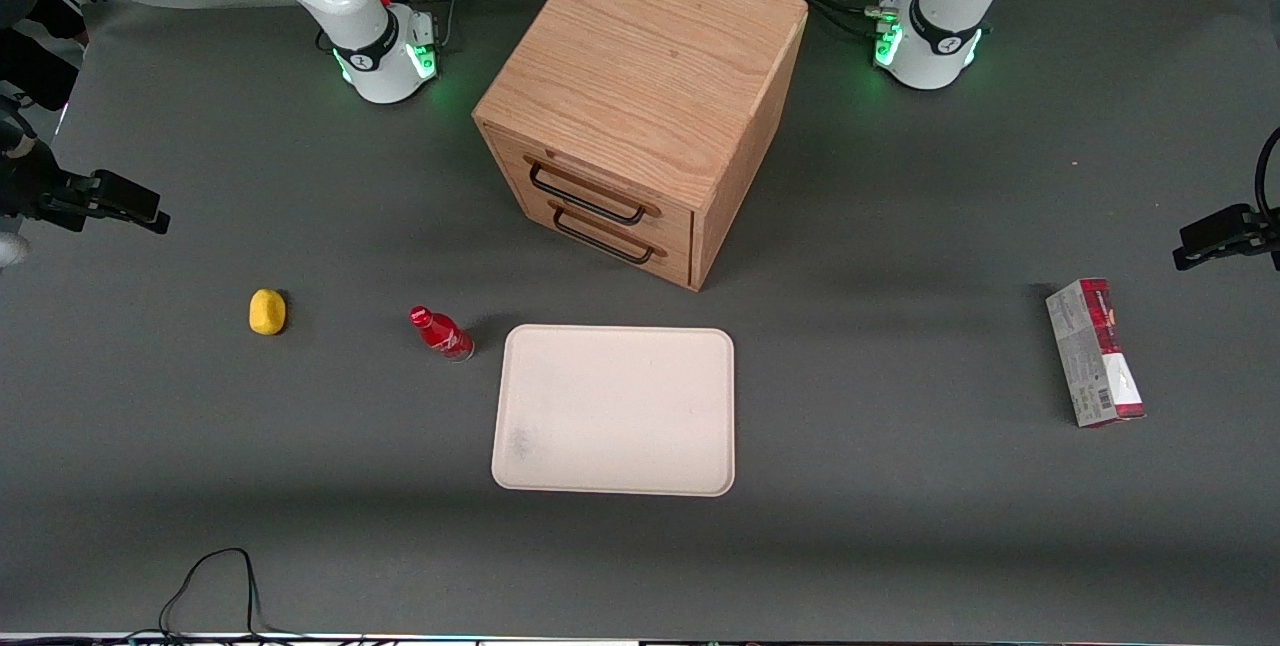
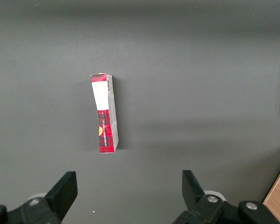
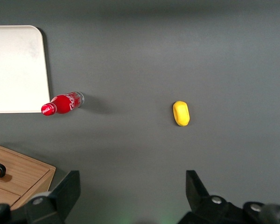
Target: Place coke bottle on tray
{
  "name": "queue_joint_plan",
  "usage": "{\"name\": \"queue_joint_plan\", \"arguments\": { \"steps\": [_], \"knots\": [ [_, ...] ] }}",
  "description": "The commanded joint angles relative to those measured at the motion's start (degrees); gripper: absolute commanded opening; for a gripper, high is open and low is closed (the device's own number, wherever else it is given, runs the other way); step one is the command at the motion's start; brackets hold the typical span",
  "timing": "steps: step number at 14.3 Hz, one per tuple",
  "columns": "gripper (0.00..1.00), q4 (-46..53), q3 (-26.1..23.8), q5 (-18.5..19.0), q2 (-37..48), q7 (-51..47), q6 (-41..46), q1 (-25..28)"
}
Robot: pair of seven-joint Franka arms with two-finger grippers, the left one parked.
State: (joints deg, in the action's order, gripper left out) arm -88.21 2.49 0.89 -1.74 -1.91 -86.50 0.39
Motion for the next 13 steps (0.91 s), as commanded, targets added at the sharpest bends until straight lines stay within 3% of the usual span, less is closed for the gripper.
{"name": "queue_joint_plan", "arguments": {
  "steps": [1, 13],
  "knots": [
    [1.0, 0.9, 0.6, 0.7, -0.3, 1.2, 0.5, 0.7],
    [1.0, -0.3, 0.7, -0.8, 0.0, 1.0, 0.5, 0.8]
  ]
}}
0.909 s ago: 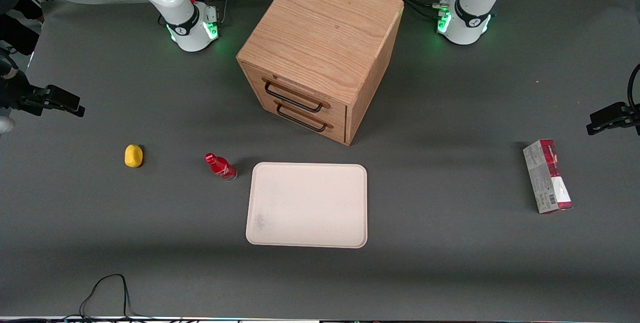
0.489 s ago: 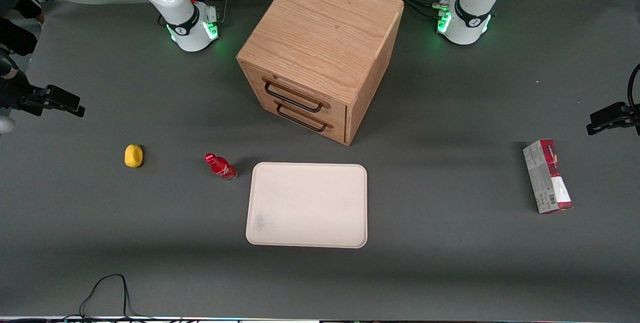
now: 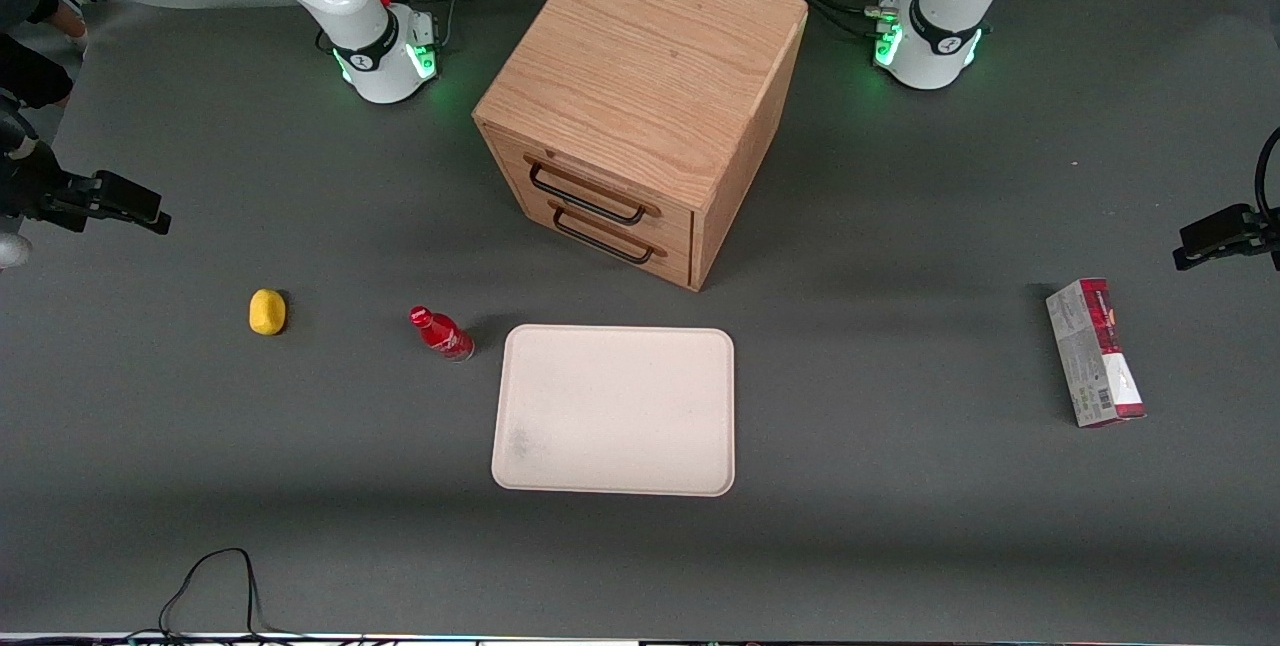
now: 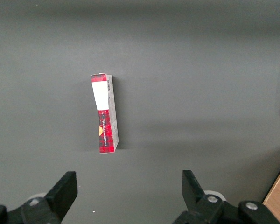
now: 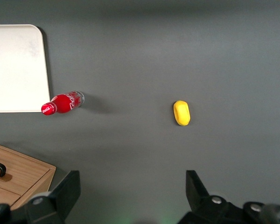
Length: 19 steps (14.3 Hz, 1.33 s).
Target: Place coke bottle on tray
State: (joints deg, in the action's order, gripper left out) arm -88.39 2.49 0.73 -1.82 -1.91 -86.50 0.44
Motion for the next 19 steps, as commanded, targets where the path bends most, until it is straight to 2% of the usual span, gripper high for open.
{"name": "queue_joint_plan", "arguments": {
  "steps": [1, 4, 8, 11, 15, 19],
  "knots": [
    [1.0, -0.2, 0.6, -1.0, 0.1, 0.9, 0.4, 0.7],
    [1.0, -0.4, 0.1, -1.1, 0.0, 0.2, -0.9, 0.9],
    [1.0, -1.2, 0.2, -3.0, -0.6, -1.2, -4.0, 4.9],
    [1.0, -1.2, 0.2, -3.5, -1.7, -2.7, -5.5, 8.9],
    [1.0, -2.7, 0.2, -3.4, -1.9, -11.4, -6.8, 16.5],
    [1.0, -5.8, 0.3, -2.7, -0.4, -12.5, -7.4, 18.9]
  ]
}}
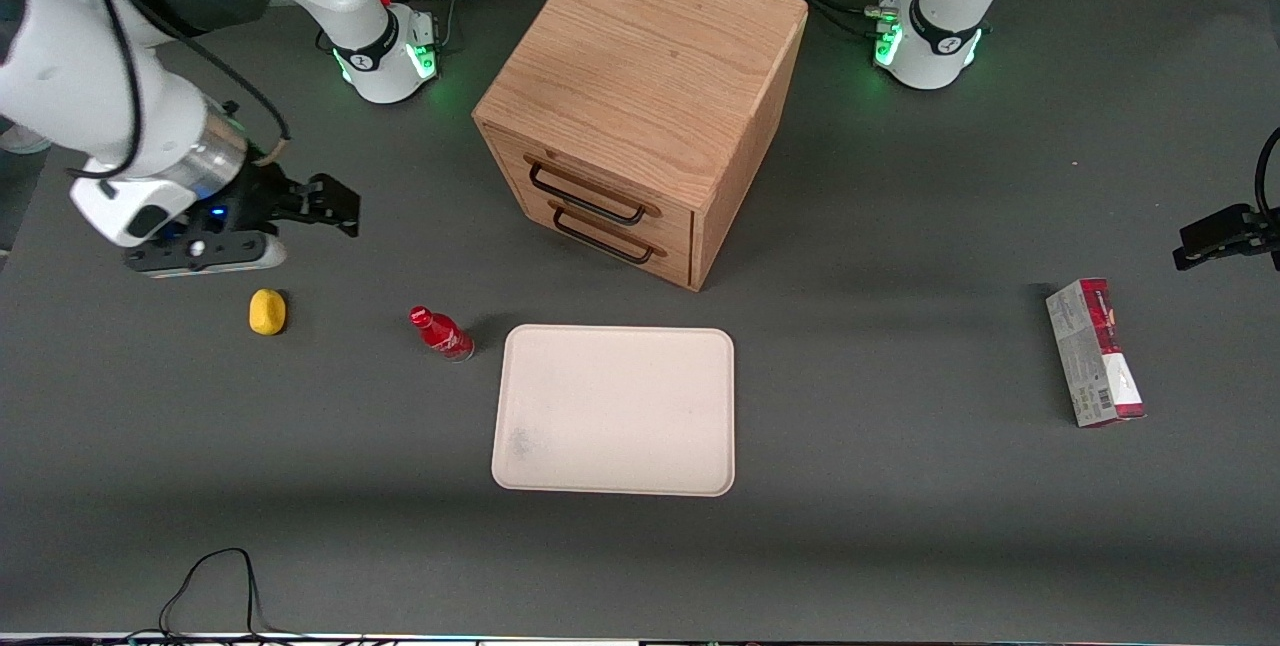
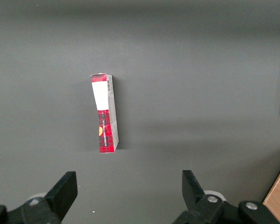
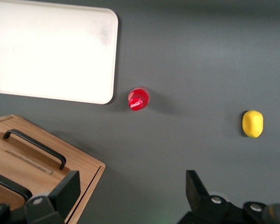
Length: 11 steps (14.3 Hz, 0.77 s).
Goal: Place coke bottle on tray
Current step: 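Move the open right gripper down over the red Coca-Cola bottle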
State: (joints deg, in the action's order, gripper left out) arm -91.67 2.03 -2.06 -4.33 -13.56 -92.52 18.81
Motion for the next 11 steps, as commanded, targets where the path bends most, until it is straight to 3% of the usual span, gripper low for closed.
{"name": "queue_joint_plan", "arguments": {
  "steps": [1, 6, 11],
  "knots": [
    [1.0, -3.1, 0.8, 0.1, 2.5, -0.9, -1.3, 0.4],
    [1.0, -7.5, 0.9, 0.2, 3.5, -0.9, -4.1, 0.4],
    [1.0, -17.4, 0.7, 0.2, 2.0, -0.9, -17.4, 0.5]
  ]
}}
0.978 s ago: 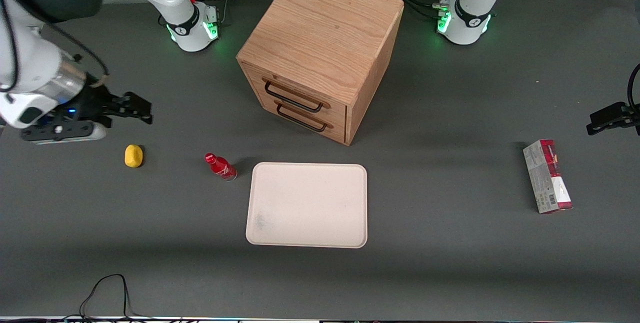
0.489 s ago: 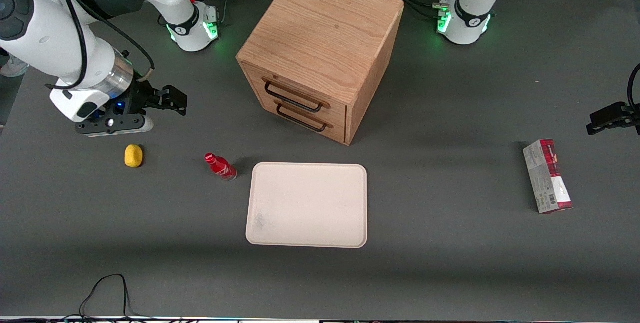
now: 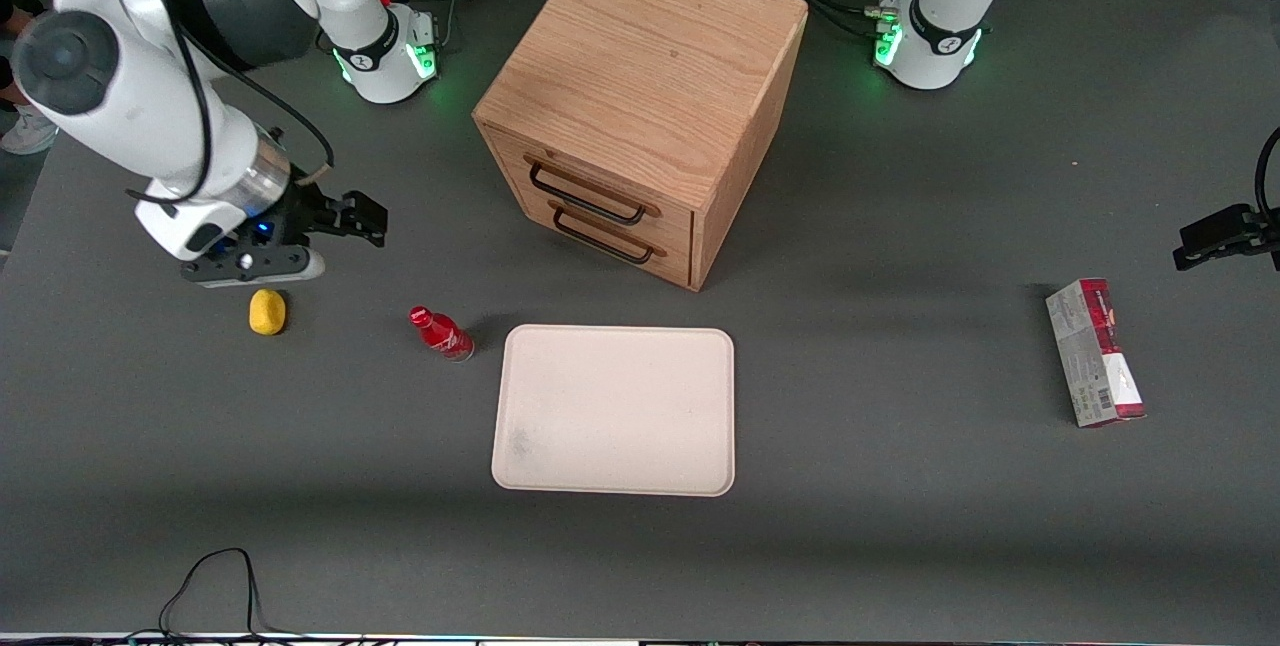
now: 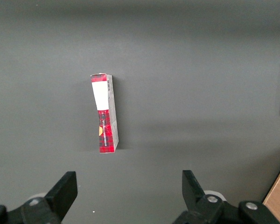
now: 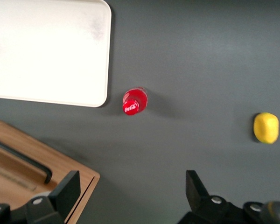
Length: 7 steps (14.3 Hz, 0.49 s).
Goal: Place coke bottle on tray
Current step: 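Move the open right gripper down over the red Coca-Cola bottle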
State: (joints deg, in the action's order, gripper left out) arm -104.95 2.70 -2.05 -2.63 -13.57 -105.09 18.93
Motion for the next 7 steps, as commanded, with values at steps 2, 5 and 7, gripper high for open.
{"name": "queue_joint_plan", "arguments": {
  "steps": [2, 5, 7],
  "knots": [
    [1.0, -5.5, 0.0, 0.2, -1.2, -0.8, -8.5, 1.3],
    [1.0, -6.8, 0.0, 0.1, -4.2, -0.8, -13.2, 1.3],
    [1.0, -9.1, 0.0, 0.1, -5.7, -0.8, -17.6, 1.3]
  ]
}}
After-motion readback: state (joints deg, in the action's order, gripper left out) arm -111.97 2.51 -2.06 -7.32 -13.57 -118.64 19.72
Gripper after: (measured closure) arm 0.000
